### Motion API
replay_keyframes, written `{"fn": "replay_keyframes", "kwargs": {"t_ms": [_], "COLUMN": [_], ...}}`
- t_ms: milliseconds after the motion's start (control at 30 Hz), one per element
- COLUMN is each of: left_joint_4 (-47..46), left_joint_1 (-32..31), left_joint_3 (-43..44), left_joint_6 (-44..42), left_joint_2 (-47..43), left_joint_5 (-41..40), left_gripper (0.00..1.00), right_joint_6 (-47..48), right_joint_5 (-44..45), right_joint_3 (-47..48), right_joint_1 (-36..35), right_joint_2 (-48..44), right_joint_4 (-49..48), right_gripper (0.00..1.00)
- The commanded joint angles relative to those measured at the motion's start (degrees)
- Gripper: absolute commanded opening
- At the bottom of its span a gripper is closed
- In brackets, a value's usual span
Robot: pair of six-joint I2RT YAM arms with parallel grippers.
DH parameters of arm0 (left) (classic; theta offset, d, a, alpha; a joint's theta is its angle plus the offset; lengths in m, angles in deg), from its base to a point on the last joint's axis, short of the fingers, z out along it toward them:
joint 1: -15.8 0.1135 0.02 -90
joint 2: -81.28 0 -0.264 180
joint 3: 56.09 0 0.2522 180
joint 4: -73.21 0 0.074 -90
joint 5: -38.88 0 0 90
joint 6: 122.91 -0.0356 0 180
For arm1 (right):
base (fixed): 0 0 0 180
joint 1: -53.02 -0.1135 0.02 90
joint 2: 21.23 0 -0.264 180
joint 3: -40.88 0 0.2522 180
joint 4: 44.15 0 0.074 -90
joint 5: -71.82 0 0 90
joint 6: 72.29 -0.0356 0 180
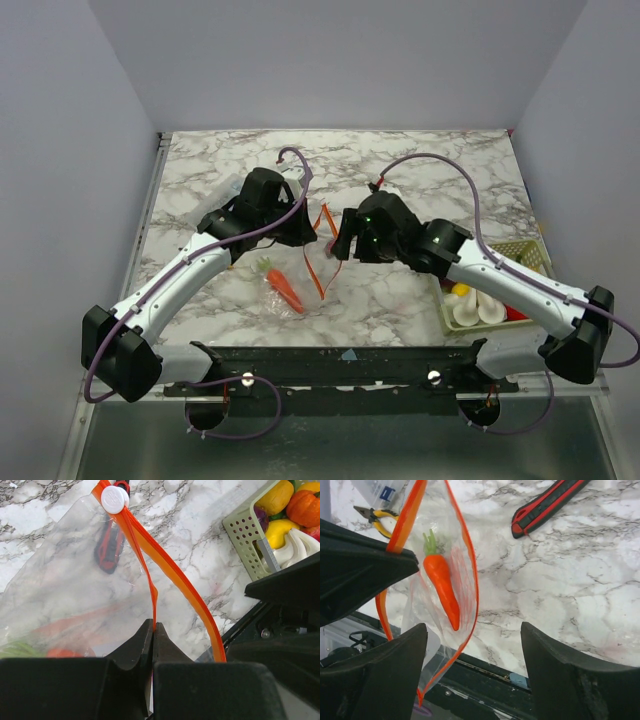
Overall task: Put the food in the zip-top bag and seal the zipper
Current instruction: Adjust the zipper food storage bag at the center of the board.
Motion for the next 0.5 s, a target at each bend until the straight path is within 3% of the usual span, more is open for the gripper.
{"fn": "replay_keyframes", "kwargs": {"t_ms": [0, 267, 433, 467], "left_joint_4": [0.1, -0.6, -0.7, -0.7], "left_joint_1": [-0.3, -0.3, -0.3, -0.3], "left_joint_3": [0.5, 0.2, 0.3, 0.3], "left_joint_6": [-0.6, -0.8, -0.6, -0.5], "left_joint_2": [-1.4, -1.7, -1.4, -1.5], "left_joint_5": [-0.7, -0.3, -0.2, -0.1], "left_gripper": [0.0, 0.0, 0.0, 0.0], "right_joint_6": [2.7, 2.6, 2.1, 2.0], "right_joint_5": [0.3, -17.9, -19.6, -18.9], "right_joint_3": [-4.7, -9.8, -10.4, -10.6], "right_joint_1": [3.0, 4.3, 4.3, 4.3], "right_joint_2": [-2.8, 0.5, 0.3, 0.3], "right_joint_4": [0.0, -16.0, -20.1, -20.1], "right_gripper": [0.79, 0.66, 0.63, 0.58]}}
